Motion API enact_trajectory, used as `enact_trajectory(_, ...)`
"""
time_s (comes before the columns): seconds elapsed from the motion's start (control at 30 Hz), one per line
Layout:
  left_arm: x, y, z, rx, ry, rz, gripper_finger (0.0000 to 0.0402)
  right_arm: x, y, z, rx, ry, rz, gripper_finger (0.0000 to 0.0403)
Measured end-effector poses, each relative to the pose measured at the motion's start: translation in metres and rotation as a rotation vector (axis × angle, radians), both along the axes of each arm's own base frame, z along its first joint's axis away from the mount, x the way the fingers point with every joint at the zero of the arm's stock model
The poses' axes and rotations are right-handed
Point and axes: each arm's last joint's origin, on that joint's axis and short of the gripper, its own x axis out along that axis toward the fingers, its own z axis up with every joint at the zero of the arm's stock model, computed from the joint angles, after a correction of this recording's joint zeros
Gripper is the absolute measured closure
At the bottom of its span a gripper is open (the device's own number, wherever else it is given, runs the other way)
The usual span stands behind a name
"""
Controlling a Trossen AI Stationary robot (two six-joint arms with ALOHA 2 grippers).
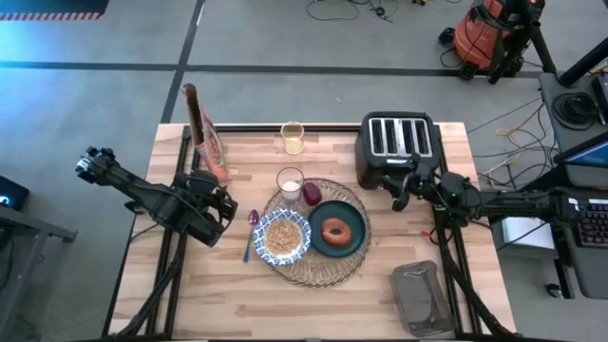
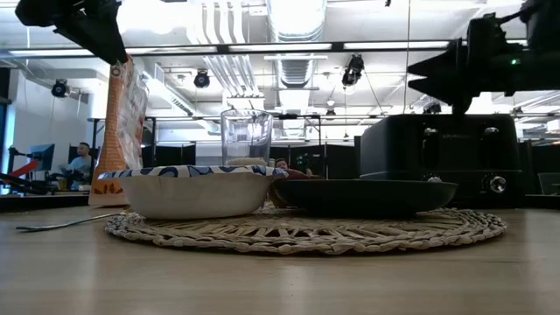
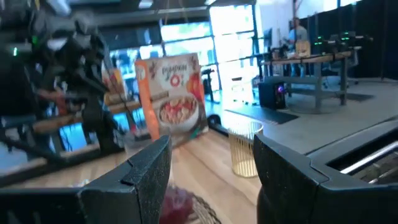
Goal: Arrange a breakfast setting
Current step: Return to Home Position
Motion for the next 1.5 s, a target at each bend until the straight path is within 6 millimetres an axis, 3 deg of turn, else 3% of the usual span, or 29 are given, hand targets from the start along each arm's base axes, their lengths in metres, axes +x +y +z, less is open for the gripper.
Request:
enact_trajectory(0.53, 0.006, -0.003, -0.001, 0.000, -0.002, -0.058, 0.0299, -0.001, -0.001, -0.012, -0.026, 0.132, -0.033, 0.0188)
enact_trajectory(0.83, 0.037, -0.020, -0.003, 0.034, -0.039, -0.336, 0.0299, 0.000, 0.003, -0.013, -0.664, 0.354, 0.103, 0.0188)
enact_trajectory(1.0, 0.048, -0.023, -0.026, 0.065, -0.051, -0.406, 0.0299, 0.000, 0.003, -0.011, -0.823, 0.396, 0.095, 0.0188)
enact_trajectory(1.27, 0.064, -0.022, -0.081, 0.043, -0.202, -0.525, 0.0299, 0.000, 0.003, -0.010, -0.833, 0.392, 0.097, 0.0188)
enact_trajectory(1.4, 0.067, -0.015, -0.099, 0.052, -0.305, -0.530, 0.0299, 0.000, 0.003, -0.010, -0.835, 0.391, 0.097, 0.0188)
enact_trajectory(1.5, 0.065, -0.009, -0.109, 0.091, -0.289, -0.541, 0.0299, 0.000, 0.003, -0.010, -0.836, 0.390, 0.097, 0.0188)
